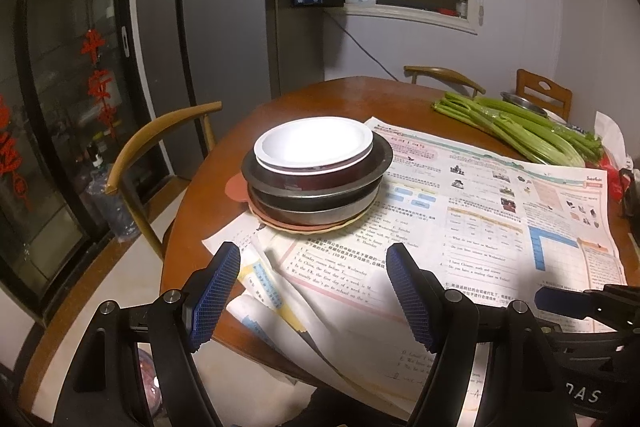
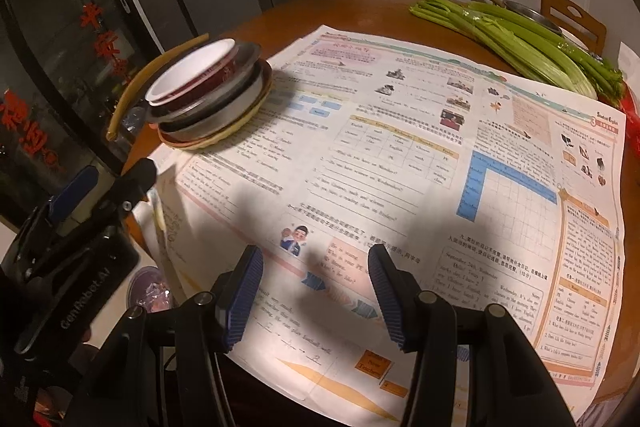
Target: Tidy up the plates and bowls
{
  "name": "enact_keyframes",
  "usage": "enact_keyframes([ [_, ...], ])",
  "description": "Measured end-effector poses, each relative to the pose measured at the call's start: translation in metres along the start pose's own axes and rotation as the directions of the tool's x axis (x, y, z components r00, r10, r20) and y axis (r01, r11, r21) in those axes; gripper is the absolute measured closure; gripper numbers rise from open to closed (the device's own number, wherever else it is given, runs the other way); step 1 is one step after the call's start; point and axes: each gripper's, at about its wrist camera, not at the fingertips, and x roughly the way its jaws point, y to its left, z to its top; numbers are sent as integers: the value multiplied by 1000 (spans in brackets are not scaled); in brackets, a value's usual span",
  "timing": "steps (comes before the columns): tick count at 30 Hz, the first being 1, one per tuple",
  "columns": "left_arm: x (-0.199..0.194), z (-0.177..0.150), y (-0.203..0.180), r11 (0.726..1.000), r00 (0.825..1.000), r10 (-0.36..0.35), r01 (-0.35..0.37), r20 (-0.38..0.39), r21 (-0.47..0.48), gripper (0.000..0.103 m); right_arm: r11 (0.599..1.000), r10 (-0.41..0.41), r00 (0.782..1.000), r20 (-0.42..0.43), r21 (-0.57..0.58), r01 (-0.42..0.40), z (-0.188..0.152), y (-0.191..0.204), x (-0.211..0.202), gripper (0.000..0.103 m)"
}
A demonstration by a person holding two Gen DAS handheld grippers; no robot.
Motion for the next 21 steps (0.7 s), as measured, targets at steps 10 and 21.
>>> enact_keyframes([
  [10,6,-3,-3,1000,1000,-6,6,-9,14,26,1000,-9,1000,-12,19,9,-1,-4,5,49],
  [21,14,-1,7,1000,1000,-11,10,-22,-16,26,999,-9,1000,-23,33,10,2,-4,11,49],
])
